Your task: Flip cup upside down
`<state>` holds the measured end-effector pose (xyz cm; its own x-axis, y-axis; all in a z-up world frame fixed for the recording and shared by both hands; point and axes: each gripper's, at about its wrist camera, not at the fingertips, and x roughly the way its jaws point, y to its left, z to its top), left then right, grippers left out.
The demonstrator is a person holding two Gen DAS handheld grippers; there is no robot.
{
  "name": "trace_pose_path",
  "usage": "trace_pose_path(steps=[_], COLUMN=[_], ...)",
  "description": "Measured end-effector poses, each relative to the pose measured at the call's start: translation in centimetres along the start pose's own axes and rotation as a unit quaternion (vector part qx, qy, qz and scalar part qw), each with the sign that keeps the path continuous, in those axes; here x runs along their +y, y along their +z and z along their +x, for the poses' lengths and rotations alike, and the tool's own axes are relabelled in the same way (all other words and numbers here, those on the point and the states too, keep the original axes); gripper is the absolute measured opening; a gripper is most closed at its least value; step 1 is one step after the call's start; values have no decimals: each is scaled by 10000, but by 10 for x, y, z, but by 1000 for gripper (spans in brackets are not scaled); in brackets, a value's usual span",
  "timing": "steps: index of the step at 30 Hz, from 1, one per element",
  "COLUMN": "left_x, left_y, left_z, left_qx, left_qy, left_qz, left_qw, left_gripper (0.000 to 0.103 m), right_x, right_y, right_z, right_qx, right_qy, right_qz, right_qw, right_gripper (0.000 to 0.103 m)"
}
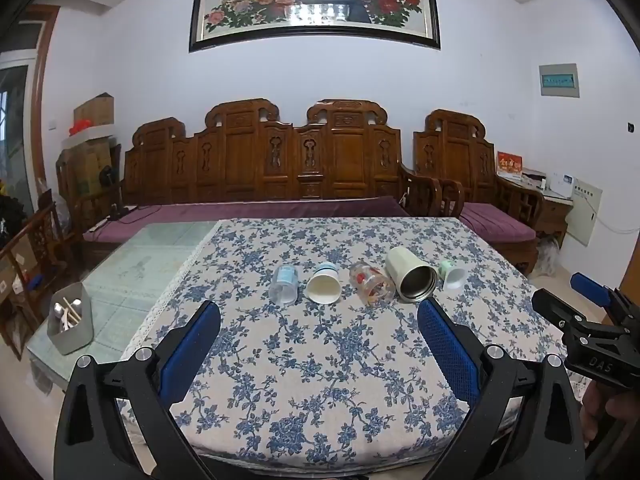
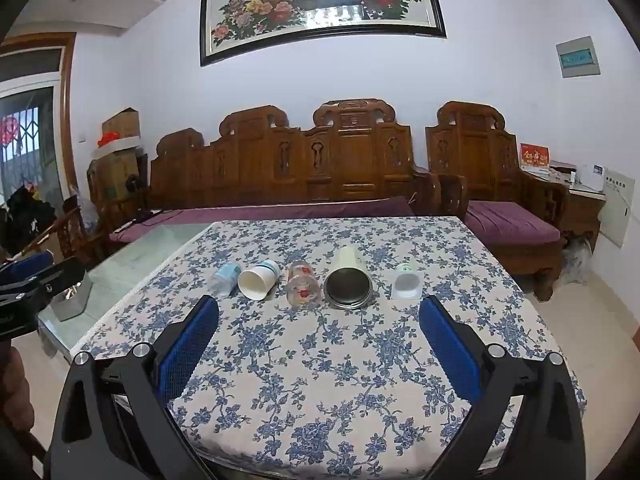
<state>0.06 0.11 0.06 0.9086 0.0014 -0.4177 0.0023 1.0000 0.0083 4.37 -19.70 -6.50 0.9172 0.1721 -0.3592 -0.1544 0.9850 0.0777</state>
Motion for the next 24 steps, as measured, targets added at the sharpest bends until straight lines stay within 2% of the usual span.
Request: trace_pose_path(steps=[24], left_x=[5], left_y=[0], left_z=[0], left_qx=[6], left_qy=[21], left_qz=[6], left_qw=[10000], left_gripper=[95], right_x=[4], right_y=[-1], right_z=[2], right_qx=[-12], right_qy=[18], right_qz=[22], right_qw=[10000], right_gripper=[101])
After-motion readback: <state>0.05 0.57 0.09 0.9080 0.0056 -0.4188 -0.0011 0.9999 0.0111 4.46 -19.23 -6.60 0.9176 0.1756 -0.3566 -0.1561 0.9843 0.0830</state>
